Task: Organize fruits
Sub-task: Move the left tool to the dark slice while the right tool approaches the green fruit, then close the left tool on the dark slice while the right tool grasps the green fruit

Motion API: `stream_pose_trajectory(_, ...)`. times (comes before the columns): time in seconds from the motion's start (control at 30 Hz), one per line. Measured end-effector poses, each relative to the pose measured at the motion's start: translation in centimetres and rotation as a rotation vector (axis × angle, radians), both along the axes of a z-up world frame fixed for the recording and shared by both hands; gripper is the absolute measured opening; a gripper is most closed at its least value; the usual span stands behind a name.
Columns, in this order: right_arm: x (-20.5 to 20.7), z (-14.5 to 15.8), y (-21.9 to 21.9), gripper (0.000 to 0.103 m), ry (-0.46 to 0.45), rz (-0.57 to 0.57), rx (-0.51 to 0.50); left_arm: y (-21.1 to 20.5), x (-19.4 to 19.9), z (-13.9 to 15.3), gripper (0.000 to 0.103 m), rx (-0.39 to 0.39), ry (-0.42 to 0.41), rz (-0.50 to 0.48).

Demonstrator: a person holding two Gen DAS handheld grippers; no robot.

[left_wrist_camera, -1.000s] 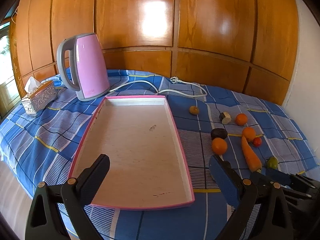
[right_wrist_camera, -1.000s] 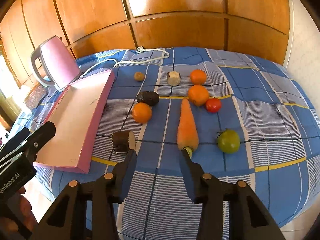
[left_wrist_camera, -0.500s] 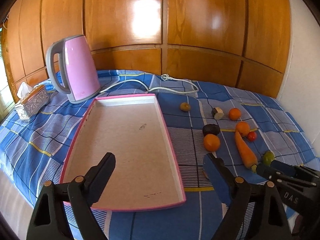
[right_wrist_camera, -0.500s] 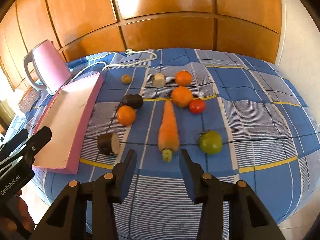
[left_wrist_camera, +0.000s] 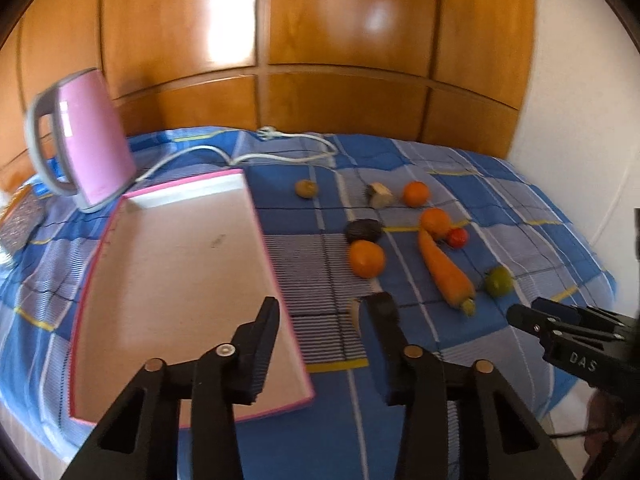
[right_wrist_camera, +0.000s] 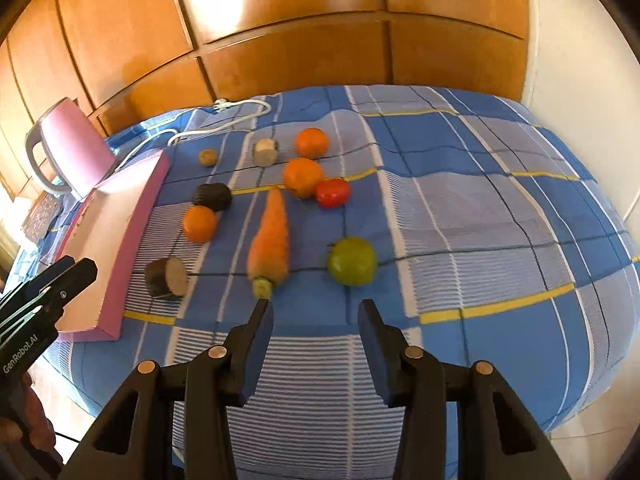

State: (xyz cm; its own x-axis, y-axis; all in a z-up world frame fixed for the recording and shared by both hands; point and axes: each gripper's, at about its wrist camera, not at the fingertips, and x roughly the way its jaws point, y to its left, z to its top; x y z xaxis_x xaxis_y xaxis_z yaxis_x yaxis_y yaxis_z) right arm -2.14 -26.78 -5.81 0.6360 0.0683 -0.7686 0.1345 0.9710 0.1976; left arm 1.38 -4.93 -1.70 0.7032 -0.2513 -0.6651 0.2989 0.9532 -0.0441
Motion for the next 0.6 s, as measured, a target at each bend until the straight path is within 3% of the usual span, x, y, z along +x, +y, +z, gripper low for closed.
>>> stream_pose_trajectory(0.23,-0.1,-1.0,-1.8,0.045,0.023,-0.046,0.006,-1.6,0.2,-0.6,0.041,-0.018,0.050,-0.105)
stream_pose_trajectory(0.4,0.5,-1.2,-1.8,0.045,0.019,-0.039,-0.002,-1.8,0.7,-1.1,0.034,-0.024,0.094,-0.131)
stream_pose_trajectory(0.6,2.0,-1.4,-1.9,0.045,0.013,-0.043,-0.021,-2.1,1.4,-1.8,0.034,-0.022,0.135,-0.167)
